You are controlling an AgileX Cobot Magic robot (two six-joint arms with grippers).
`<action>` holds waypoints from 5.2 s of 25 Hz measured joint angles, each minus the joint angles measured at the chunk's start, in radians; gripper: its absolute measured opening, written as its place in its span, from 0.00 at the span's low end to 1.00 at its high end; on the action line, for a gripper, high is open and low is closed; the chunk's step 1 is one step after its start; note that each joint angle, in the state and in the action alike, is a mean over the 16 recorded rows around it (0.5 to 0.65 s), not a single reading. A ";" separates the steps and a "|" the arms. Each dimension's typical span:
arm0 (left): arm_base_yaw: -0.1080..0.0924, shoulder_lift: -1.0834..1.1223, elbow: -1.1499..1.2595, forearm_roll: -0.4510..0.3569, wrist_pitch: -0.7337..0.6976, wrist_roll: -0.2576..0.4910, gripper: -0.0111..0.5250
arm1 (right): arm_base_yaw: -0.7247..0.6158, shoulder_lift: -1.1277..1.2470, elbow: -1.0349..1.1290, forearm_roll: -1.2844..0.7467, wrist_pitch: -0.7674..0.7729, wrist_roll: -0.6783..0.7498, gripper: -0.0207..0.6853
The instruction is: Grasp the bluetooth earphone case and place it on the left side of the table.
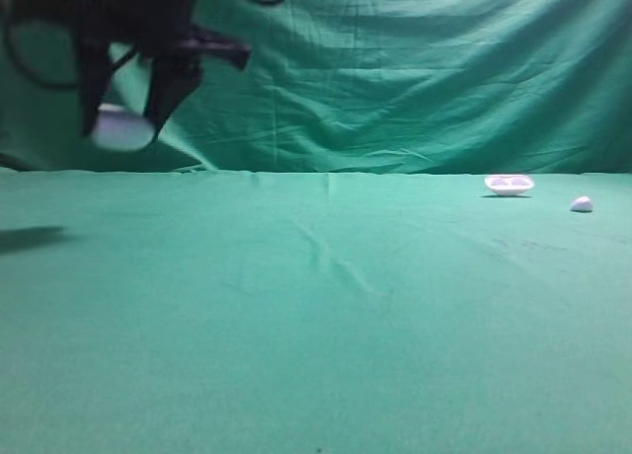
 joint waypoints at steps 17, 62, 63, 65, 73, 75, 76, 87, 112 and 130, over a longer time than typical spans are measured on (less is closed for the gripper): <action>0.000 0.000 0.000 0.000 0.000 0.000 0.02 | 0.008 -0.036 -0.009 -0.007 0.059 -0.002 0.72; 0.000 0.000 0.000 0.000 0.000 0.000 0.02 | 0.008 -1.510 1.047 -0.220 0.288 0.216 0.03; 0.000 0.000 0.000 0.000 0.000 0.000 0.02 | 0.008 -1.538 1.069 -0.216 0.289 0.213 0.03; 0.000 0.000 0.000 0.000 0.000 0.000 0.02 | 0.008 -1.589 1.112 -0.206 0.291 0.207 0.03; 0.000 0.000 0.000 0.000 0.000 0.000 0.02 | -0.040 -1.750 1.296 -0.173 0.208 0.172 0.03; 0.000 0.000 0.000 0.000 0.000 0.000 0.02 | -0.076 -1.788 1.350 -0.168 0.155 0.162 0.03; 0.000 0.000 0.000 0.000 0.000 0.000 0.02 | -0.098 -1.808 1.378 -0.167 0.125 0.159 0.03; 0.000 0.000 0.000 0.000 0.000 0.000 0.02 | -0.452 -2.058 1.698 -0.169 -0.245 0.138 0.03; 0.000 0.000 0.000 0.000 0.000 0.000 0.02 | -0.800 -2.449 2.112 -0.100 -0.371 0.136 0.03; 0.000 0.000 0.000 0.000 0.000 0.000 0.02 | -0.800 -2.452 2.192 -0.049 -0.409 0.131 0.03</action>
